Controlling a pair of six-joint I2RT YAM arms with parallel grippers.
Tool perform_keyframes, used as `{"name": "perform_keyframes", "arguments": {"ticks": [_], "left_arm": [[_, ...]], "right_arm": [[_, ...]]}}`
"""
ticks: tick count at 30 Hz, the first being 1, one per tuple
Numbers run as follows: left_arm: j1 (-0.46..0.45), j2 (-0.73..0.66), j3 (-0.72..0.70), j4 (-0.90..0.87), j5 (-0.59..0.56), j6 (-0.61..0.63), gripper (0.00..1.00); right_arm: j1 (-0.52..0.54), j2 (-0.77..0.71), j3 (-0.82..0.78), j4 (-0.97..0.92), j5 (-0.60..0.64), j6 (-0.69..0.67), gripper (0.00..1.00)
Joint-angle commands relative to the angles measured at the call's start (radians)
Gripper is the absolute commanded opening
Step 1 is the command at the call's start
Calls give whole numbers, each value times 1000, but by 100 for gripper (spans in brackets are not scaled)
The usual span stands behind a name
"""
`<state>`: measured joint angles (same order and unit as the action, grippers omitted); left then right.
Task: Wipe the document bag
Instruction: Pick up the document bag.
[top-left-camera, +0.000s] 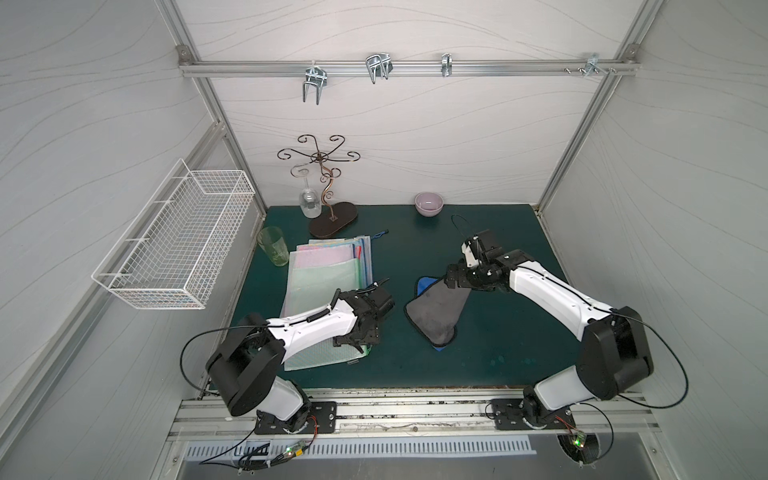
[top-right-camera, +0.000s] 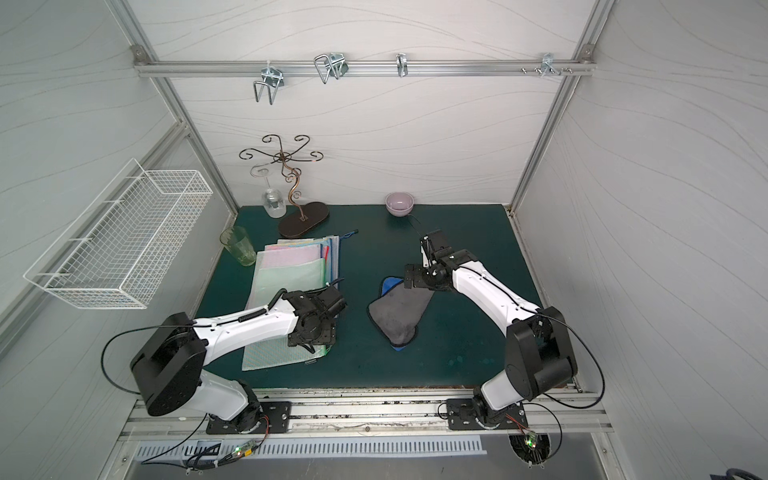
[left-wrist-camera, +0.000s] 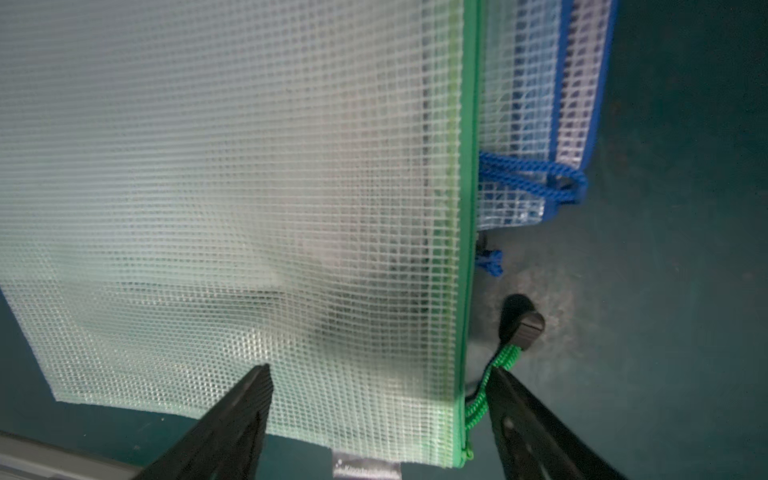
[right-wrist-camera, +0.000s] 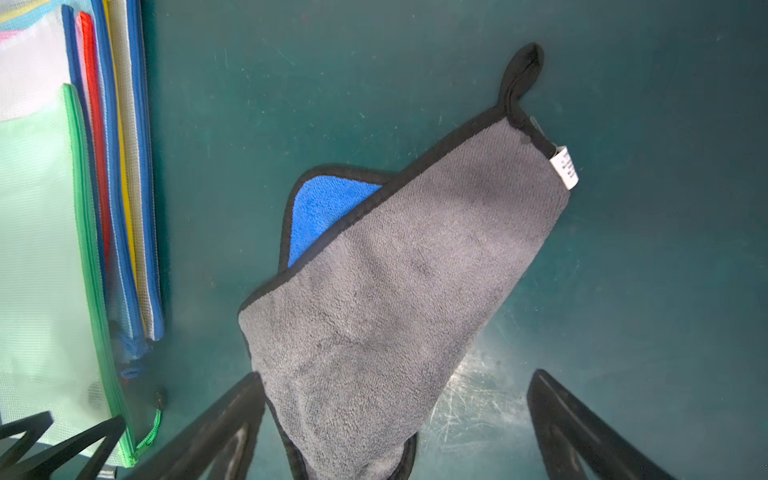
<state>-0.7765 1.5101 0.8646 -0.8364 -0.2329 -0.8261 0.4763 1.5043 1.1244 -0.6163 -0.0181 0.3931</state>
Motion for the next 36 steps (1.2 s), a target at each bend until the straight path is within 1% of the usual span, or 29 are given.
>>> {"name": "perform_keyframes", "arguments": {"ticks": [1,3,5,9,10,14,16,17,21,24,27,29,33,36], "left_arm": [[-9,43,44,-4,6,-23,82],[-9,68,50,-13,9,-16,79],[-11,80,44,-11,16,-14,72],[-12,79,1,-9,26,-31,50],[-13,78,-12,-10,26,-38,47],[-12,57,-32,-22,14,-44,20],[-15,32,-30,-31,5,-42,2],[-18,16,-26,-38,-3,-41,0],[-23,-55,-15,-57,-33,-41,0],[-40,-125,19,-87,-68,-23,0],[-55,-202,80,-129,-103,13,0],[-57,-237,120,-138,-103,54,0],[-72,-242,244,-188,-117,128,0],[-88,-209,325,-202,-112,187,0]], "right_arm": [[7,-16,-17,-6,-18,-2,99],[7,-16,-17,-2,-20,-1,99],[7,-13,-18,4,-22,4,99],[8,-12,-22,6,-24,9,99],[8,-15,-27,9,-22,9,99],[10,-16,-40,10,-15,9,99],[11,-17,-38,8,-15,9,99],[13,-18,-37,6,-14,7,99],[25,-23,-41,-6,-8,0,99],[42,-21,-48,-30,-27,-12,99],[88,-2,-57,-58,-35,-27,99],[125,28,-59,-78,-32,-31,99],[205,120,-55,-106,7,-37,99],[230,225,-43,-97,52,-37,99]]}}
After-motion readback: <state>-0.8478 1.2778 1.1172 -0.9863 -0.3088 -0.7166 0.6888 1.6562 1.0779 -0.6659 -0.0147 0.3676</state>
